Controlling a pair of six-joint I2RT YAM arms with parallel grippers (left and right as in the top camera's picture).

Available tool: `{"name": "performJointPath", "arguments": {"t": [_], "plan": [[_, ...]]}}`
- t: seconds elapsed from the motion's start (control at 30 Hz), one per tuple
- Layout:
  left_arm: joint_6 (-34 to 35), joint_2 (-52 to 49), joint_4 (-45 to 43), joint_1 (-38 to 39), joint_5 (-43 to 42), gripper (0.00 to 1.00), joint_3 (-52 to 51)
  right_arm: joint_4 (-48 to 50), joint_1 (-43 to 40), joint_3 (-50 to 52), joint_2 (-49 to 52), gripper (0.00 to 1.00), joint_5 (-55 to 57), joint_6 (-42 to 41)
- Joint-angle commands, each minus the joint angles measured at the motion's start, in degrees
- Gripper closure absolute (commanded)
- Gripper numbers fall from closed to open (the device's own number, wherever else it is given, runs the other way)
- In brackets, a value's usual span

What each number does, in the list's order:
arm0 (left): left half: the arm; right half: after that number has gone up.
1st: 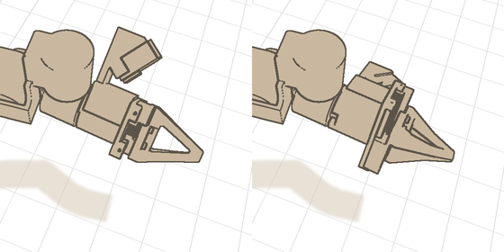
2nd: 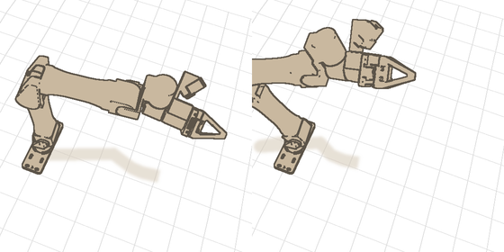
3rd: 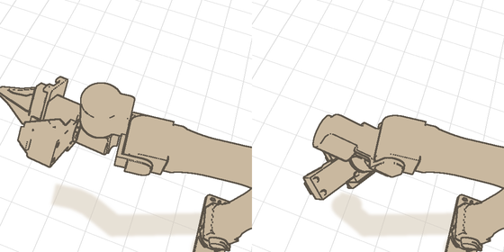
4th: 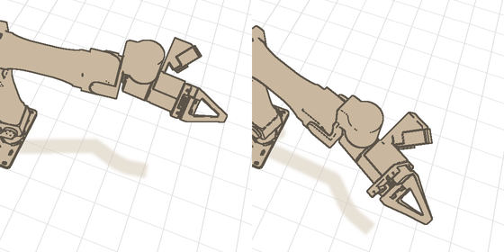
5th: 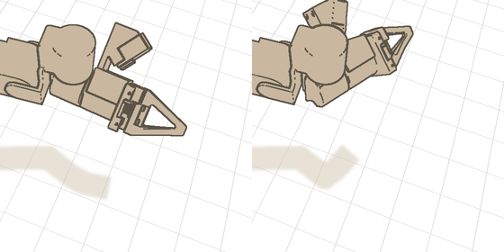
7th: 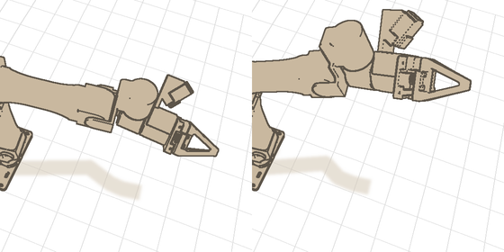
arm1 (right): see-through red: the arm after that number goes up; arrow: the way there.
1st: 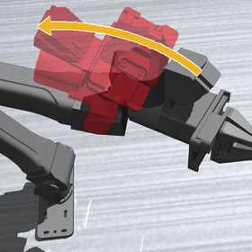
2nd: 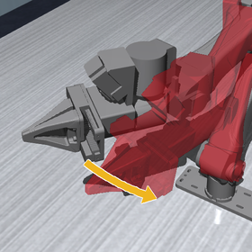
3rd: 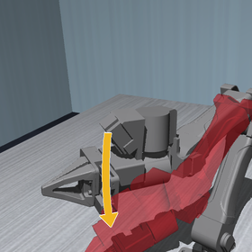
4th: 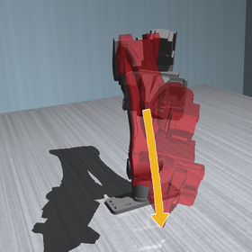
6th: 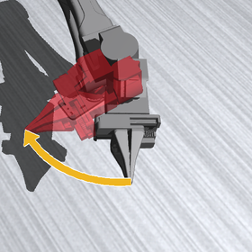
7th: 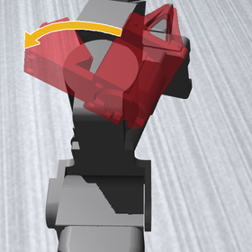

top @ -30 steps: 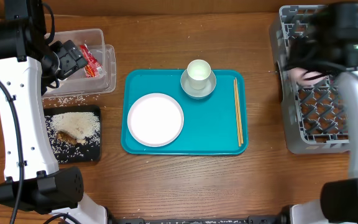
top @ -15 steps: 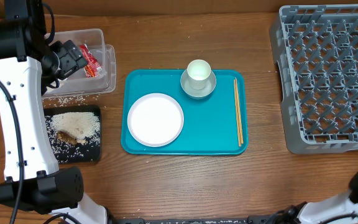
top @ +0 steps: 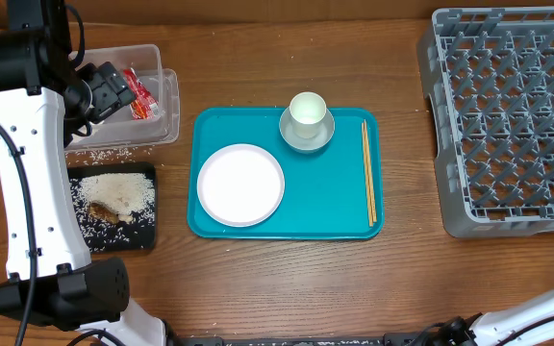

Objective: Sort waste into correct bins and load items into the dishwasher
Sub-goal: 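Lift the white bowl and place it into the grey dish rack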

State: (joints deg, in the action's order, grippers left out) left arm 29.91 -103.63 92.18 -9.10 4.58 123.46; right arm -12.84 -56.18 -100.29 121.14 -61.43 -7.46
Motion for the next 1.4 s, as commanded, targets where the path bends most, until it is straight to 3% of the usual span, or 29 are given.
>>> {"name": "performJointPath", "arguments": {"t": [0.0,0.43,0.57,0.63,0.7,0.77,0.83,0.93,0.97,1.0,1.2,1.37], "plan": [[0.52,-0.48,0.09,0.13,0.50,0.00,0.44,0.79,0.31,-0.92,2.34,0.96,-2.73,0.20],[0.52,-0.48,0.09,0.13,0.50,0.00,0.44,-0.94,-1.16,-0.92,9.53,0.96,-1.70,0.31],[0.52,-0.48,0.09,0.13,0.50,0.00,0.44,-1.05,-2.97,-0.94,8.59,0.96,-2.97,-4.00],[0.52,-0.48,0.09,0.13,0.50,0.00,0.44,-1.42,-4.00,-0.94,7.58,0.90,-2.95,-6.23],[0.52,-0.48,0.09,0.13,0.50,0.00,0.44,-2.78,-4.81,-0.94,6.40,0.75,-2.93,-6.32],[0.52,-0.48,0.09,0.13,0.50,0.00,0.44,-4.90,-5.53,-0.94,5.09,0.74,-2.71,-6.29],[0.52,-0.48,0.09,0.13,0.48,0.00,0.44,-7.02,-6.27,-0.94,3.43,0.61,-2.71,-6.29],[0.52,-0.48,0.09,0.13,0.50,0.00,0.44,-9.16,-7.32,-0.94,0.46,0.61,-2.71,-6.36],[0.52,-0.48,0.07,0.13,0.50,0.00,0.44,-10.29,-7.89,-0.94,-1.36,0.73,-2.71,-6.62],[0.52,-0.48,0.09,0.13,0.50,0.00,0.44,-10.97,-8.35,-0.94,-2.86,0.77,-2.67,-7.13],[0.52,-0.48,0.09,0.13,0.50,0.00,0.44,-13.64,-10.84,-0.94,-12.07,0.73,1.84,-14.08],[0.52,-0.48,0.09,0.13,0.50,0.00,0.44,-15.96,-10.93,-0.94,-16.33,0.67,3.74,-14.25]]}}
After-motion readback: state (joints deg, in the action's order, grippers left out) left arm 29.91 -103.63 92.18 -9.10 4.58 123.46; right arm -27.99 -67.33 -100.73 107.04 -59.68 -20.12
